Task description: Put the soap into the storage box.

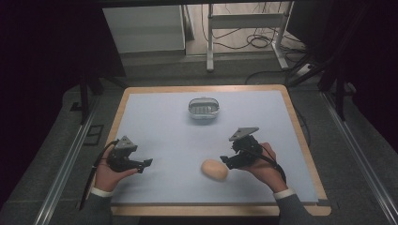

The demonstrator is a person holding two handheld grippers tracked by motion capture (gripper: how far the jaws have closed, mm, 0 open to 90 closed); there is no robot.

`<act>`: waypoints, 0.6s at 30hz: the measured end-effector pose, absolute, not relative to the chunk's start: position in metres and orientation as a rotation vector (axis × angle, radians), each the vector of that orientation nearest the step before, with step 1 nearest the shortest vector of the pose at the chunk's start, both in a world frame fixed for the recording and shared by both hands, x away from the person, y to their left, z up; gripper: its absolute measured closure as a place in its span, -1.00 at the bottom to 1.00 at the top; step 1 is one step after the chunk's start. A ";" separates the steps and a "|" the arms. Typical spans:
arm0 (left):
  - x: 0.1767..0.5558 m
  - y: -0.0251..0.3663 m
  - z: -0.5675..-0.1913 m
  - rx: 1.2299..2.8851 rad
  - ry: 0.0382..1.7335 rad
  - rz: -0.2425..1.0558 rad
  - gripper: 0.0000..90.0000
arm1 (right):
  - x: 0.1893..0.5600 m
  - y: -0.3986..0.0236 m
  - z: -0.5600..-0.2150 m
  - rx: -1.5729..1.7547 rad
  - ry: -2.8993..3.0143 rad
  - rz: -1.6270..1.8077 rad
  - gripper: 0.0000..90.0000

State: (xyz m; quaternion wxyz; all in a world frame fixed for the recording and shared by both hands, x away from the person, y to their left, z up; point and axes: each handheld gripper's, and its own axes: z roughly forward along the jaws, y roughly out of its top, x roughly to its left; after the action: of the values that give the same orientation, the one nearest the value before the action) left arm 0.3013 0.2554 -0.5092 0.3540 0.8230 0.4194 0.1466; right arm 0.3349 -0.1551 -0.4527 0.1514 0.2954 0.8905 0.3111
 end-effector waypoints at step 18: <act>0.301 0.256 -0.509 2.122 1.084 0.379 -0.71 | 0.331 -0.130 -0.469 0.795 2.678 0.854 -0.59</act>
State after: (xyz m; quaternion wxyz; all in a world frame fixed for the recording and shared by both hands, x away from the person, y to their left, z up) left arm 0.3009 0.2562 -0.5086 0.3563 0.8218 0.4196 0.1469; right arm 0.3307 -0.1301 -0.4694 0.1099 0.2705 0.9112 0.2905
